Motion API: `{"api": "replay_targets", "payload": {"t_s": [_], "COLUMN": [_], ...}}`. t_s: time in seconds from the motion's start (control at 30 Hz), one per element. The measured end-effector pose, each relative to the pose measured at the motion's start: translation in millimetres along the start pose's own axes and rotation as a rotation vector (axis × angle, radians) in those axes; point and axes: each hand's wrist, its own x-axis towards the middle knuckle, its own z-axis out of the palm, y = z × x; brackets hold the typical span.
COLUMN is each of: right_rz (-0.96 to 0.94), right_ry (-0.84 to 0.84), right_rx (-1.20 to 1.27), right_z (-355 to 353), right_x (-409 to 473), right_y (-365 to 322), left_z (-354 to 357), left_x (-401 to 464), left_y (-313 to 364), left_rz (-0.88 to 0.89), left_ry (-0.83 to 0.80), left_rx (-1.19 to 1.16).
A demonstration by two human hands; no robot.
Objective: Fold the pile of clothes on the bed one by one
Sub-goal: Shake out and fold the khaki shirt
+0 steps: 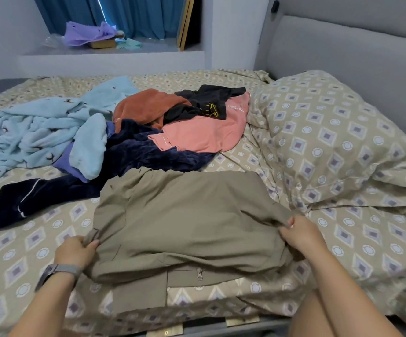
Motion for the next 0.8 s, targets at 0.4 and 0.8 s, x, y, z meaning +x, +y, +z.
{"api": "replay_targets", "payload": {"t_s": [0.4, 0.8], "right_rz": [0.018, 0.059], "right_ry": [-0.017, -0.077], "right_rx": [0.278, 1.291], "right_z": [15, 33], "right_x": [29, 56], "right_y": [-17, -51], "left_z": [16, 70], "left_x": [-30, -72], "left_y": [32, 71], "left_rz": [-0.085, 1.173], "left_ry": [-0.112, -0.057], "left_rx": [-0.115, 0.231]}}
